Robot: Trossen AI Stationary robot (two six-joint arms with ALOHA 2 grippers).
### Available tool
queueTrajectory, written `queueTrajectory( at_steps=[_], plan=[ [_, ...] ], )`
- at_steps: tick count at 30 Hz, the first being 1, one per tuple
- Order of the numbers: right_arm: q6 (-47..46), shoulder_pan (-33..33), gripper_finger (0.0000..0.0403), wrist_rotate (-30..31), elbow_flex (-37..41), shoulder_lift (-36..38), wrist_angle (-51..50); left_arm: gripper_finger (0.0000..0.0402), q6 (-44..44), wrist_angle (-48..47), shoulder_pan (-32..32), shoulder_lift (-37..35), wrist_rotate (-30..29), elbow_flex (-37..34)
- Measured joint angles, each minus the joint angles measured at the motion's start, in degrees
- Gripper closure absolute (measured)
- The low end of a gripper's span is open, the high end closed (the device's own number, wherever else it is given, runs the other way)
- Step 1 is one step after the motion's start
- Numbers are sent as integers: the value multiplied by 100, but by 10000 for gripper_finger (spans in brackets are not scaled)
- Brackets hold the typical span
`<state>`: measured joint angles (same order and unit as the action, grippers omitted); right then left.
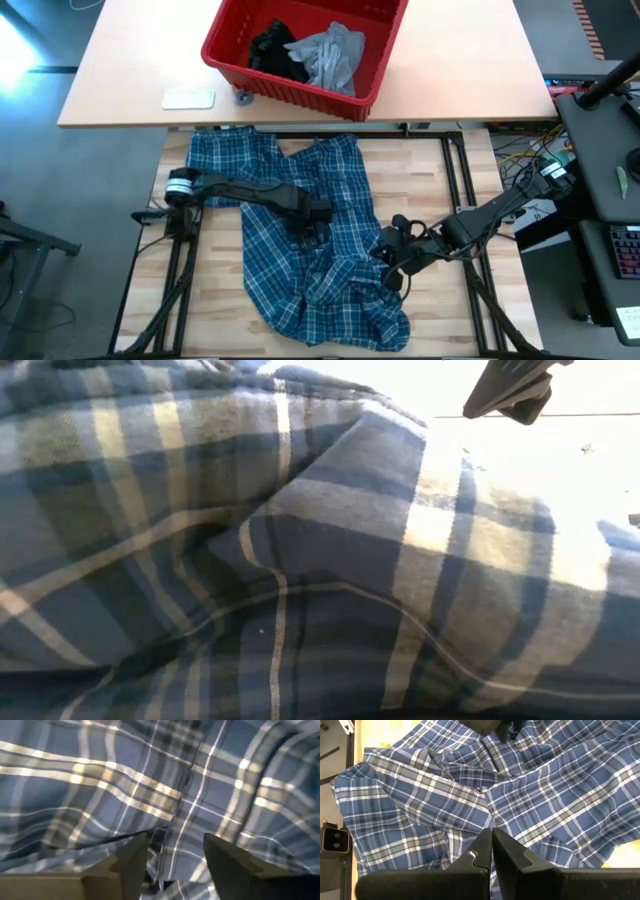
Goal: Fold Laundry from Bin
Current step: Fold the blue patterned long sleeve shirt
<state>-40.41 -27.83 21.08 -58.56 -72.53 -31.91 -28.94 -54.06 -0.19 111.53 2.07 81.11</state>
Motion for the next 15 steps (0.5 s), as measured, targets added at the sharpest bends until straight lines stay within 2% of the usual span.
queueTrajectory(
  at_steps=[4,9,12,15],
  plan=[
    [-15,0,394,0,2,0,-12,201,20,-103,-2,297,132,52],
    [-297,-1,394,-3,2,0,-75,205,11,-130,-38,516,244,56],
    [-309,-3,394,-5,2,0,-89,230,109,-124,-96,509,294,60],
    [-307,-2,394,-4,2,0,-91,281,144,-129,-156,487,375,60]
  ],
)
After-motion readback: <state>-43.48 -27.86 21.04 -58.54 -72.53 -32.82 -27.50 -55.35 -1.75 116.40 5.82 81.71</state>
